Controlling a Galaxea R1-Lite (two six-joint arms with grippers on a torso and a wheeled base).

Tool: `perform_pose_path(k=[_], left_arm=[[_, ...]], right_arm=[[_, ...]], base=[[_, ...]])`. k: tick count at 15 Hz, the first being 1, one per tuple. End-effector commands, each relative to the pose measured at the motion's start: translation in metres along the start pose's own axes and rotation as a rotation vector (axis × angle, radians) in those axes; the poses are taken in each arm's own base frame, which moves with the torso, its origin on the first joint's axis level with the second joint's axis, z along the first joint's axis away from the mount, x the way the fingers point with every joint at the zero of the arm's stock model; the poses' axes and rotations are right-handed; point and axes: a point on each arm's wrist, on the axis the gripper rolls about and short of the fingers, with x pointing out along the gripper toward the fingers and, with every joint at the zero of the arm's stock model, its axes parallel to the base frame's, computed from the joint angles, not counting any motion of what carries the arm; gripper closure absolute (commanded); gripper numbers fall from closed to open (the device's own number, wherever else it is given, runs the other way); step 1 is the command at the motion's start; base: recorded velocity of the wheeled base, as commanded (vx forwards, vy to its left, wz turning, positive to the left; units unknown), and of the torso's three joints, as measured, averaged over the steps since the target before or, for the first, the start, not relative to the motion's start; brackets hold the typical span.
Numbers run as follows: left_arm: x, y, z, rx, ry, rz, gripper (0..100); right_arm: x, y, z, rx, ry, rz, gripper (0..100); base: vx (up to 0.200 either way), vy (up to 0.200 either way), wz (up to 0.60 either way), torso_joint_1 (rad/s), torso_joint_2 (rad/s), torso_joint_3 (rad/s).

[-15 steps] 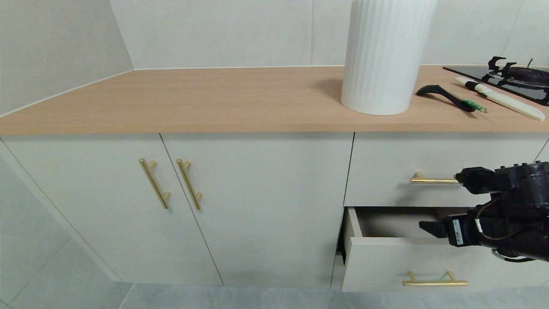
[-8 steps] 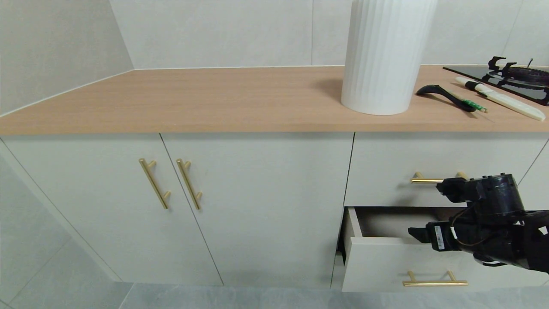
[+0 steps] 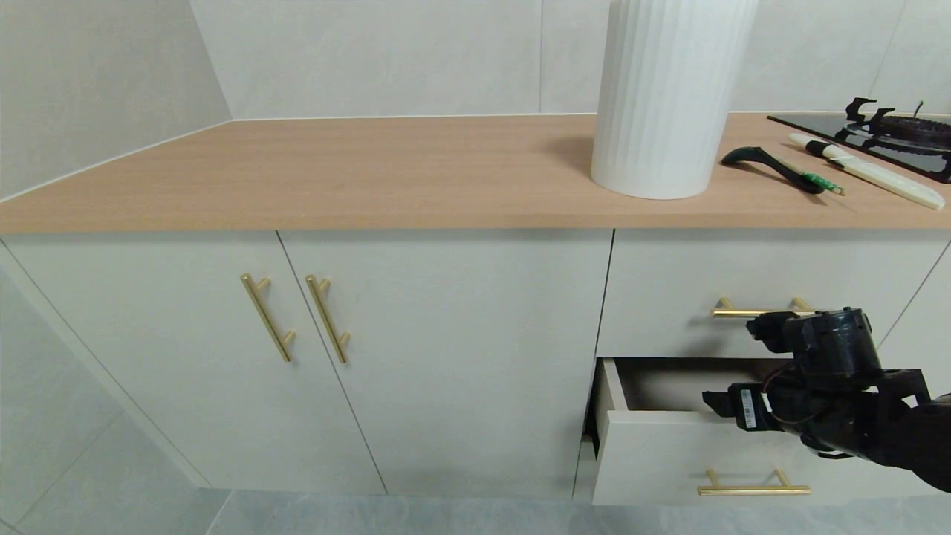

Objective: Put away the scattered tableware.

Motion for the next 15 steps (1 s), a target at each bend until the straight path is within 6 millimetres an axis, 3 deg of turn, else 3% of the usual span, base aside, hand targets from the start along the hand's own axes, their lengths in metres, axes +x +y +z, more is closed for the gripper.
perform_pose_path(k=[1, 8, 15], left_arm=[[0.000, 0.000, 0.000, -0.001, 0.001, 0.001, 0], [0.000, 0.000, 0.000, 0.000, 0.001, 0.001, 0], [0.000, 0.000, 0.000, -0.001, 0.001, 0.001, 0]], right_arm=[[0.002, 0.000, -0.002, -0.002, 0.008, 0.000, 0], [-0.015, -0.004, -0.001, -0.013, 0.033, 0.004, 0], [-0.031, -0.010, -0.019, -0.132, 0.224, -0.009, 0]], base=[[0.000, 0.000, 0.00, 0.000, 0.00, 0.000], [0.000, 0.000, 0.00, 0.000, 0.00, 0.000], [0.000, 0.000, 0.00, 0.000, 0.00, 0.000]])
